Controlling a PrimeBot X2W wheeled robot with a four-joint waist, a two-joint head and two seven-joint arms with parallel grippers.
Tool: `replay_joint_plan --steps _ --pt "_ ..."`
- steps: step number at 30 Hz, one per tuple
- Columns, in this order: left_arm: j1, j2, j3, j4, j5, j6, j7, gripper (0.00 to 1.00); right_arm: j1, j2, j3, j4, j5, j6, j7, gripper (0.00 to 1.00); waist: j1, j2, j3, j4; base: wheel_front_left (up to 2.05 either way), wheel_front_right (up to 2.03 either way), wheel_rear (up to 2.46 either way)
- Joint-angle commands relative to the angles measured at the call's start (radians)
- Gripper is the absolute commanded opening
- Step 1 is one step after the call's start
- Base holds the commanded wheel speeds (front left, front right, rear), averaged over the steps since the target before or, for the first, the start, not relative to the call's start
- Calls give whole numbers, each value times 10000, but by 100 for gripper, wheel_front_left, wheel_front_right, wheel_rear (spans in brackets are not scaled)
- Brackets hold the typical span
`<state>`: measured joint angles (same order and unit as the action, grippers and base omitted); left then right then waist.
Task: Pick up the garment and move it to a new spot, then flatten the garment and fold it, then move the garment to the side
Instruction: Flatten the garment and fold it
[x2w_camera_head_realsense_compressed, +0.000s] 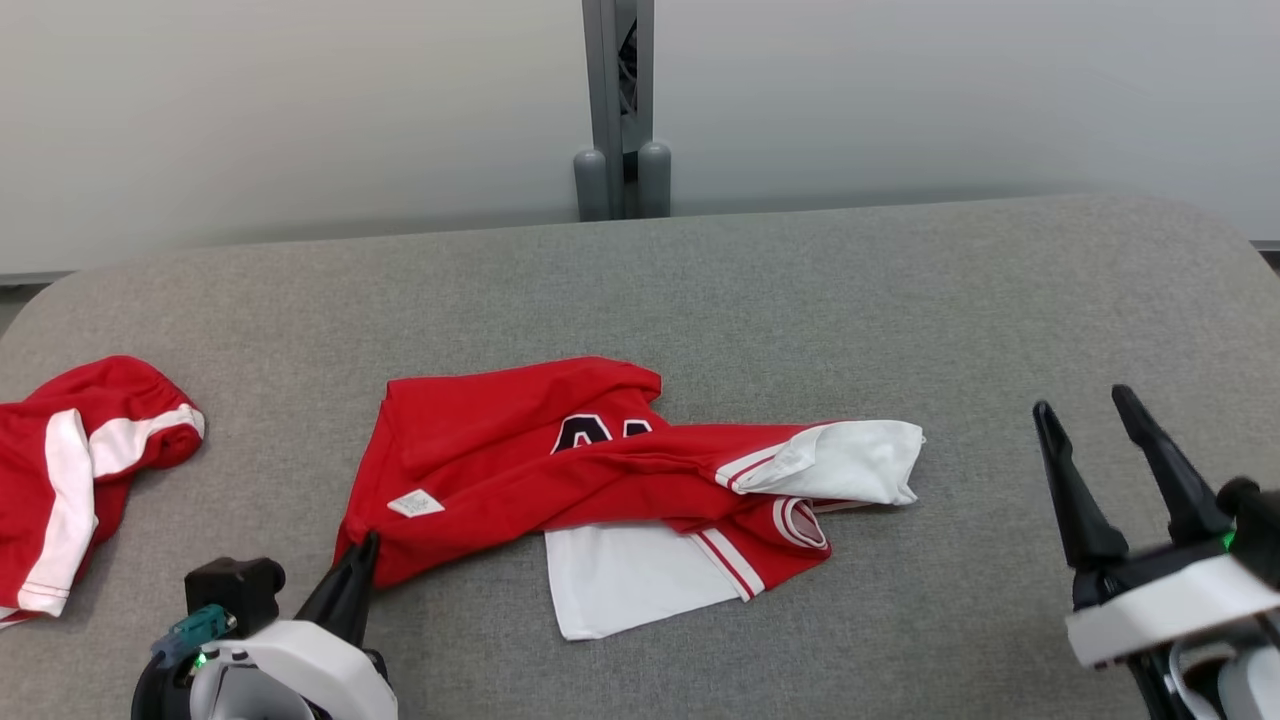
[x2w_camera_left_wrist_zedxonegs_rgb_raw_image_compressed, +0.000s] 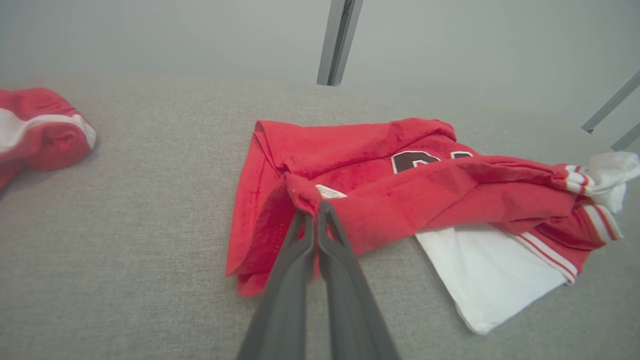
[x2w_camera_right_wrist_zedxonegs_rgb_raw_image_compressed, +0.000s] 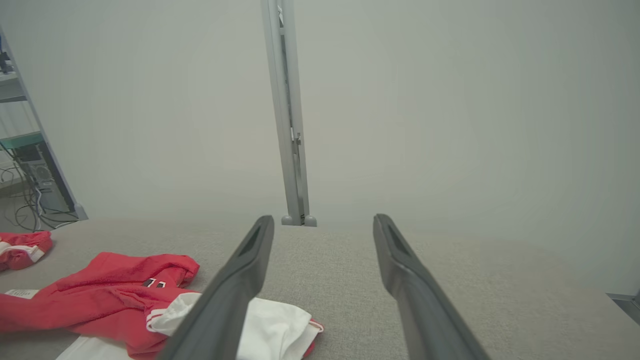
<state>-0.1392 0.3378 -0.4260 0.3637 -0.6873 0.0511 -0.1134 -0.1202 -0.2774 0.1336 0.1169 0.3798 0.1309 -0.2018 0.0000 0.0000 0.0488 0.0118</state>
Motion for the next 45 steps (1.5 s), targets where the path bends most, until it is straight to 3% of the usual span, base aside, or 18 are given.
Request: replay_joint_plan --steps 1,9,14,31,36,39,45 --pt "146 69 2 15 -45 43 29 0 354 137 -162 -224 -96 -3 188 100 0 0 -114 -36 0 0 0" --pt "382 84 -17 160 -203 38 60 0 1968 986 -1052 -1548 -741 -3 1108 100 0 0 -386 -73 0 0 0" --pt "474 67 -19 188 -319 -17 100 0 2284 1200 -1171 -1884 -853 -3 1365 100 0 0 -424 -90 0 0 0" --pt "463 -15 -133 244 -423 -40 44 0 2365 1240 -1167 -2094 -895 -3 1601 100 0 0 -529 -88 0 0 0" --pt "346 -49 -148 196 -443 -3 -3 0 1947 1037 -1044 -1975 -712 -3 1662 100 0 0 -367 -66 0 0 0" --pt "155 -114 -144 96 -497 -69 1 0 1412 579 -838 -1605 -517 -3 1741 100 0 0 -50 -2 0 0 0" --pt "-350 -190 -272 140 -328 -174 -45 0 -325 -549 245 244 251 -3 1737 100 0 0 802 268 0 0 0"
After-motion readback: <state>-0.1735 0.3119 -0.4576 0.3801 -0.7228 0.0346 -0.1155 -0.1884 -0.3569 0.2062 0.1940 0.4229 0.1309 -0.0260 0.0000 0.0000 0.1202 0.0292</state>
